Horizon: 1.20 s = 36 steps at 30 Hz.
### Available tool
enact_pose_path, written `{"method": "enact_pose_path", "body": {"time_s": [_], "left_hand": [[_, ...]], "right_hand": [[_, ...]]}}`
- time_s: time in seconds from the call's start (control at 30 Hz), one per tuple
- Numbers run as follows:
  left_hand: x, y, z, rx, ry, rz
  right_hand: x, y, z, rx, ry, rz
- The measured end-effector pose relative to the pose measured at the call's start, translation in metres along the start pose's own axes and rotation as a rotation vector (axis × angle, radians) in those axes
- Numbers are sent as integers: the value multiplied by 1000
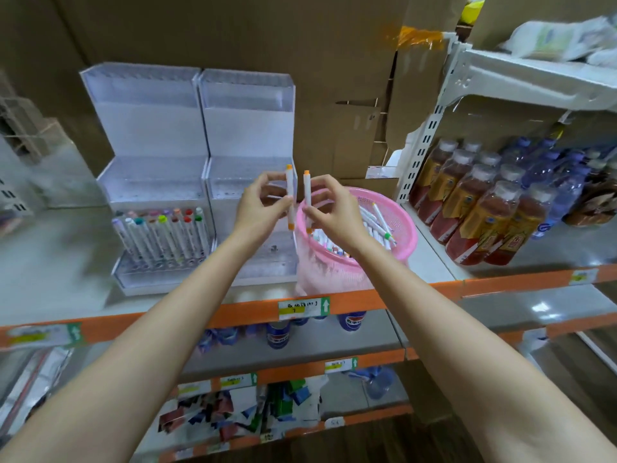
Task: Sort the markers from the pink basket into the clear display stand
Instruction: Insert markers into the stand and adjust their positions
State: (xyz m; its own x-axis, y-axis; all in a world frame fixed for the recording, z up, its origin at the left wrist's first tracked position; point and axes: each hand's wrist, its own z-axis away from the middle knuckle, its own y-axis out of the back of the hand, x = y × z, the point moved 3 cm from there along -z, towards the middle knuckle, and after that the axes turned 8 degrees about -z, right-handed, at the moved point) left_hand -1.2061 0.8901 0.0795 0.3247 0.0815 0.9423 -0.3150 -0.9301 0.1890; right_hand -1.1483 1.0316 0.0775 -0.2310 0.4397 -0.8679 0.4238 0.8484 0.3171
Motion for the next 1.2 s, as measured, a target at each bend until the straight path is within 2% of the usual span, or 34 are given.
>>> {"method": "enact_pose_path", "body": {"time_s": [0.23, 0.43, 0.63, 0.83, 1.2], "left_hand": [[-12, 84, 21, 43, -22, -54], [-16, 155, 31, 72, -87, -220], [-26, 207, 31, 107, -86, -196], [-39, 241, 32, 78, -89, -166], [-71, 260, 32, 108, -124, -223]], "right_hand": [[-26, -81, 0, -97, 5, -14], [-57, -150, 3, -89, 36, -49], [-74, -201, 2, -85, 45, -42], [-79, -233, 2, -65, 41, -19], [-79, -257, 10, 110, 76, 30]]}}
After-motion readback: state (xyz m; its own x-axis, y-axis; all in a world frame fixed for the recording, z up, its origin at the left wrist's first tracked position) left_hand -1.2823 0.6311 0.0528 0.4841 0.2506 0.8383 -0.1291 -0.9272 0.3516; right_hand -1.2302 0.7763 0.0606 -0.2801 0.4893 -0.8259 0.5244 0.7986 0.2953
